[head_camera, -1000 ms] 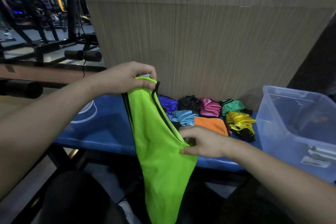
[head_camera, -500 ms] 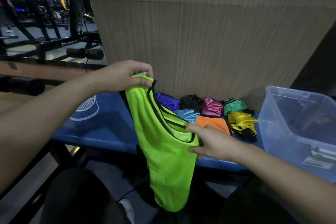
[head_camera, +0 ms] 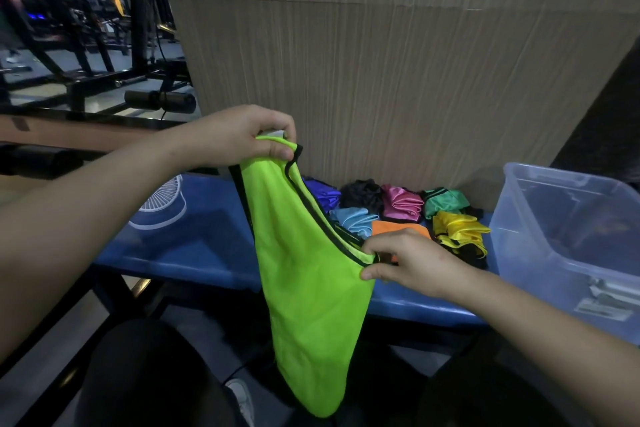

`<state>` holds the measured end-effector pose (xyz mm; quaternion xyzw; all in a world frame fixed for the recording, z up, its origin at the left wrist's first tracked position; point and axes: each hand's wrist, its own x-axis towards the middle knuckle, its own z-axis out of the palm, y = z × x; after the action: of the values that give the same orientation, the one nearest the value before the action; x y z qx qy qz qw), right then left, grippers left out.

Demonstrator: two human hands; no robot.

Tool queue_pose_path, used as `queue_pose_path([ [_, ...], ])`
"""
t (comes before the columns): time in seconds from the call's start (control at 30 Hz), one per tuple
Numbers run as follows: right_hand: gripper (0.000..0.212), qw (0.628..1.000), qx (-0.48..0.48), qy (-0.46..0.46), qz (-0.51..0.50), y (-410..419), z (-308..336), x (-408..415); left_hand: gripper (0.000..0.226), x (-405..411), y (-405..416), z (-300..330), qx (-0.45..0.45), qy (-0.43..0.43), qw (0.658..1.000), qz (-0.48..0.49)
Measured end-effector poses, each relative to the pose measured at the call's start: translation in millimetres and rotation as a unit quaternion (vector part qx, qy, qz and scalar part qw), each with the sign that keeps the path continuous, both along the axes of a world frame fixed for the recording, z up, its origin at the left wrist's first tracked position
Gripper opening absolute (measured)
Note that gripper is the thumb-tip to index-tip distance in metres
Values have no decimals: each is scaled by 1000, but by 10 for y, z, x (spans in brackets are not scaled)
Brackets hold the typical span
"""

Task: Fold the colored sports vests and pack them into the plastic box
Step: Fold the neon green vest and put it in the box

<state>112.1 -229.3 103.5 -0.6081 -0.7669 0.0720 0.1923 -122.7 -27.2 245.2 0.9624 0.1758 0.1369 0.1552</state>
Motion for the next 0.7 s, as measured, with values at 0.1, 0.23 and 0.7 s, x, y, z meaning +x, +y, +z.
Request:
queue_pose_path([
  [0.1,28,994,67,-82,6,-22,8,22,8,-28,20,30,9,-2,1000,14],
  [0.23,28,994,85,-63,-5,-23,64,117,11,-63,18,75,18,-39,999,22],
  [0.7,28,976,147,131,-98,36,281,163,12,-137,-28,161,25,-117,990,70],
])
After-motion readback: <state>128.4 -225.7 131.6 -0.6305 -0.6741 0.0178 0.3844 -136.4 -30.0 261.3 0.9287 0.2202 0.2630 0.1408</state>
